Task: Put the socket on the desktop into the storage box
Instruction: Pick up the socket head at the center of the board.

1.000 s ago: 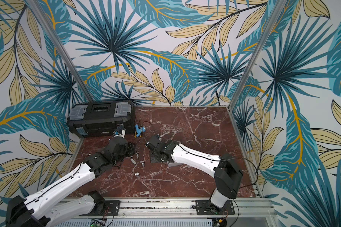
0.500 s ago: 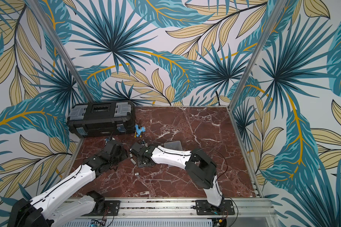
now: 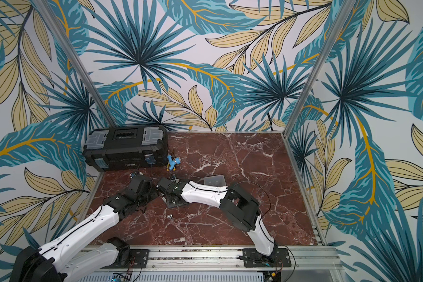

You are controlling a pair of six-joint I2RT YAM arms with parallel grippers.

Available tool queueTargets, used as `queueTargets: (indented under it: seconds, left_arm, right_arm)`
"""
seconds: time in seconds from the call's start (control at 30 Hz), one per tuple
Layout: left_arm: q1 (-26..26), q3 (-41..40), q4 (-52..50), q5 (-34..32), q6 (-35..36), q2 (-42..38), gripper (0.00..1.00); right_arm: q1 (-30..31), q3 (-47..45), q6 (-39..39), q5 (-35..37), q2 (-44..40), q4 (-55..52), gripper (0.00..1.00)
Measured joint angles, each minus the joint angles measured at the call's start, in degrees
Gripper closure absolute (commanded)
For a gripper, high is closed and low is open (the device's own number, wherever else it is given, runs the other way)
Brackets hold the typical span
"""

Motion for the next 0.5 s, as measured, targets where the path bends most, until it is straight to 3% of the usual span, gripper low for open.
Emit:
queueTargets:
  seconds: [0.5]
  left_arm:
    - [0.0, -0.5, 1.6, 2.6, 0.0, 1.7, 0.55]
  right_arm:
    - [0.4, 0.0, 1.0, 0.5, 0.7, -1.1, 0.59]
